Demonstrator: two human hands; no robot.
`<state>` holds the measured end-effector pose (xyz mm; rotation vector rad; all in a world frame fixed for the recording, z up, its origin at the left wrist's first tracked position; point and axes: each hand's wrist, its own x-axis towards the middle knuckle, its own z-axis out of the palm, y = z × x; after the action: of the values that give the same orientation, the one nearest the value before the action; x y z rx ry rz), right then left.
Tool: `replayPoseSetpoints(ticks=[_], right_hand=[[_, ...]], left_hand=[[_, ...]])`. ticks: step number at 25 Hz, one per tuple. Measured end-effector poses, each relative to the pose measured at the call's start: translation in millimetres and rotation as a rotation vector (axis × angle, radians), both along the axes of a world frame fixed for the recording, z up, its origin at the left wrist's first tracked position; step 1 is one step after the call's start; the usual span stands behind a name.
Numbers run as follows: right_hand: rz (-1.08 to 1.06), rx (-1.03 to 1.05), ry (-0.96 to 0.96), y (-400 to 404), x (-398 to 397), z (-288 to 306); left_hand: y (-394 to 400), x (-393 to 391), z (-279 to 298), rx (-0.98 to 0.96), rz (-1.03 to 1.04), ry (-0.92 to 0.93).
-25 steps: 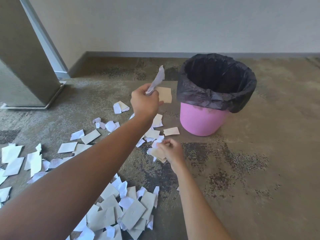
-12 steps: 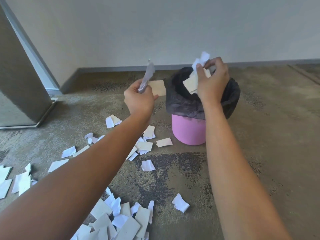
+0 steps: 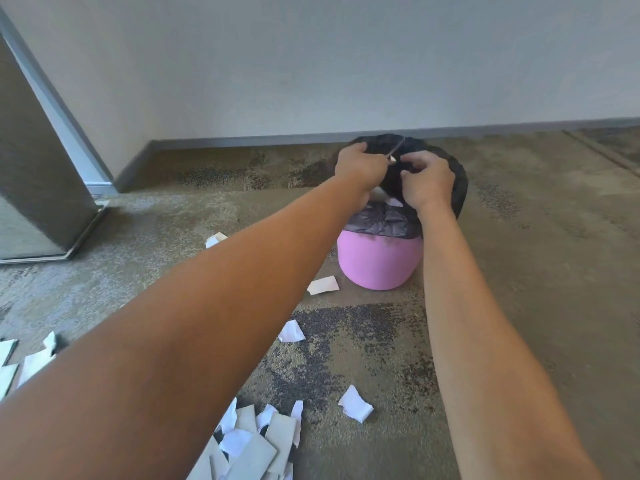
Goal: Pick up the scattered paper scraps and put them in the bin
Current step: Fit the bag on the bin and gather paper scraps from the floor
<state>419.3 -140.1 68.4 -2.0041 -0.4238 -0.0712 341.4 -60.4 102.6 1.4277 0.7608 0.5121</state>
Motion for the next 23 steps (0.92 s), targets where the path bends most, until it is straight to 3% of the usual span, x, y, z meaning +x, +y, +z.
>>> replayPoseSetpoints(ticks=[5, 8, 11, 14, 16, 19, 21, 23], right_hand=[[-0.060, 0.112, 0.050, -14, -10, -7], [-0.071, 0.193, -0.002, -14, -23, -7], [0.089, 0.146, -0.114, -4, -50, -6], [0.283, 0.110, -0.114, 5, -81, -17], [0.405, -0.053, -0.033, 9, -99, -40], [0.588, -0.536, 0.214, 4, -117, -92], [0.595, -0.925, 0.304, -6, -128, -134], [0.483, -1.168, 0.444, -20, -140, -171]], left_hand=[[3, -15, -10, -0.036, -0.054, -0.042], [13, -35, -28, 0.123, 0.080, -0.065], [16, -64, -66, 0.352, 0.155, 0.065], [17, -100, -134, 0.363, 0.067, 0.284], [18, -125, -182, 0.481, -0.125, 0.509], [21, -158, -241, 0.695, -0.460, 0.809], [24, -173, -266, 0.763, -0.580, 0.921], [27, -181, -281, 0.796, -0.653, 1.001]])
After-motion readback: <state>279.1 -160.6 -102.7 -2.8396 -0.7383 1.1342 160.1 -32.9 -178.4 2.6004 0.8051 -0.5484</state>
